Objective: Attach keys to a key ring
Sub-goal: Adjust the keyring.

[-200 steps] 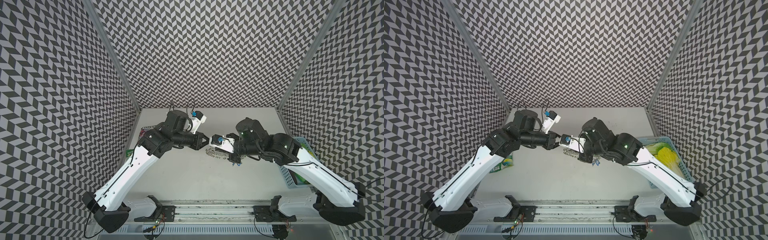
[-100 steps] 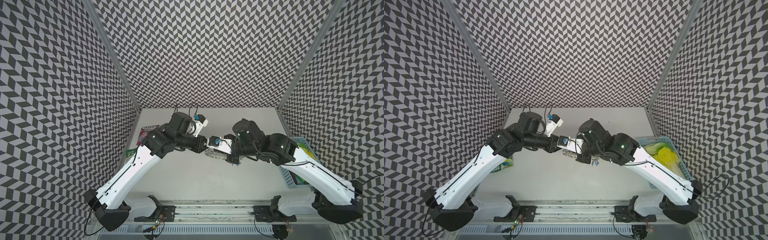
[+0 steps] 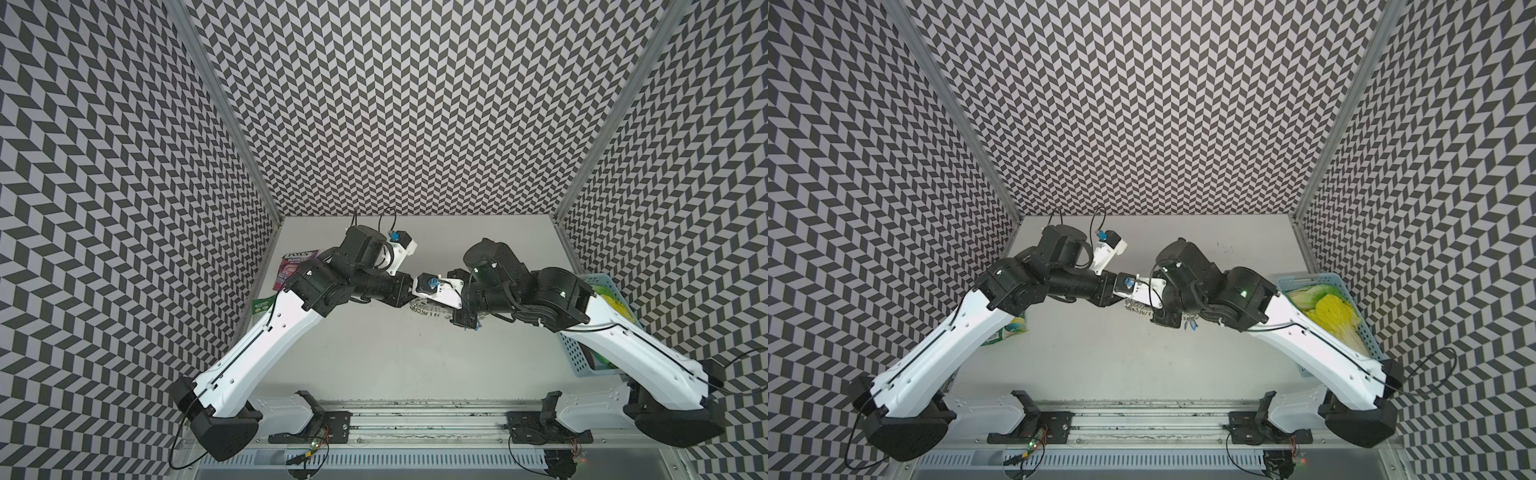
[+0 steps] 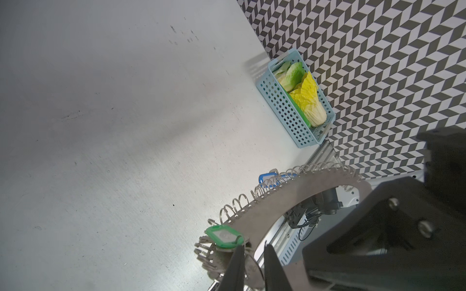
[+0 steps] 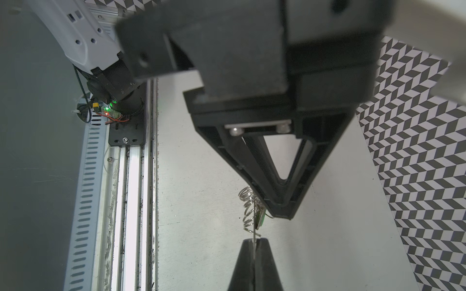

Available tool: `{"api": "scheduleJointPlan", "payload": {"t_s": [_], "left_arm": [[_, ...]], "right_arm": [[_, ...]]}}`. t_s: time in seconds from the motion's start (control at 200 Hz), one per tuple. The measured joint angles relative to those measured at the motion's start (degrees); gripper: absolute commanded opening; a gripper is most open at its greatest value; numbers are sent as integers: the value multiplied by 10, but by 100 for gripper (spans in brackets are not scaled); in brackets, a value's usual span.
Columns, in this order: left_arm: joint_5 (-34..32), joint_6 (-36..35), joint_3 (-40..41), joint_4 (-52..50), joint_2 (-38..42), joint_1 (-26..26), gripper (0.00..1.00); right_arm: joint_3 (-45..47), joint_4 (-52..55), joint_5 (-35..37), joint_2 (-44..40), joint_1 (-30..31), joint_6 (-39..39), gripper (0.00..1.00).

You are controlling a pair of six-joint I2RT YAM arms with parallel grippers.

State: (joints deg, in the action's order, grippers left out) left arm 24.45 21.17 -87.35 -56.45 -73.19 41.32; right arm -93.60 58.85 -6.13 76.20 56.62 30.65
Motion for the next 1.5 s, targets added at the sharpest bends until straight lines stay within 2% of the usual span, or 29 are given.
{"api": "scheduleJointPlan", "payload": {"t_s": [0.055, 0.17, 0.361, 0.451, 0.886, 1.177, 1.497], "left_arm": [[-4, -1, 0, -4, 0, 3, 19], [-8, -1, 0, -9, 0, 3, 11], [-13, -3, 0, -13, 0, 3, 6], [-17, -3, 0, -14, 0, 3, 0], [-28, 15, 33, 30, 48, 3, 0], [-39, 79, 110, 134, 108, 3, 0], [-83, 135, 173, 251, 155, 3, 0]], "right_arm": [[0, 0, 0, 0, 0, 0, 0], [0, 0, 1, 0, 0, 0, 0], [0, 1, 3, 0, 1, 0, 0], [0, 1, 4, 0, 2, 0, 0], [0, -15, 6, -14, -4, -18, 0], [4, -37, 3, -26, -14, -42, 0], [5, -73, -2, -28, -17, -58, 0]]}}
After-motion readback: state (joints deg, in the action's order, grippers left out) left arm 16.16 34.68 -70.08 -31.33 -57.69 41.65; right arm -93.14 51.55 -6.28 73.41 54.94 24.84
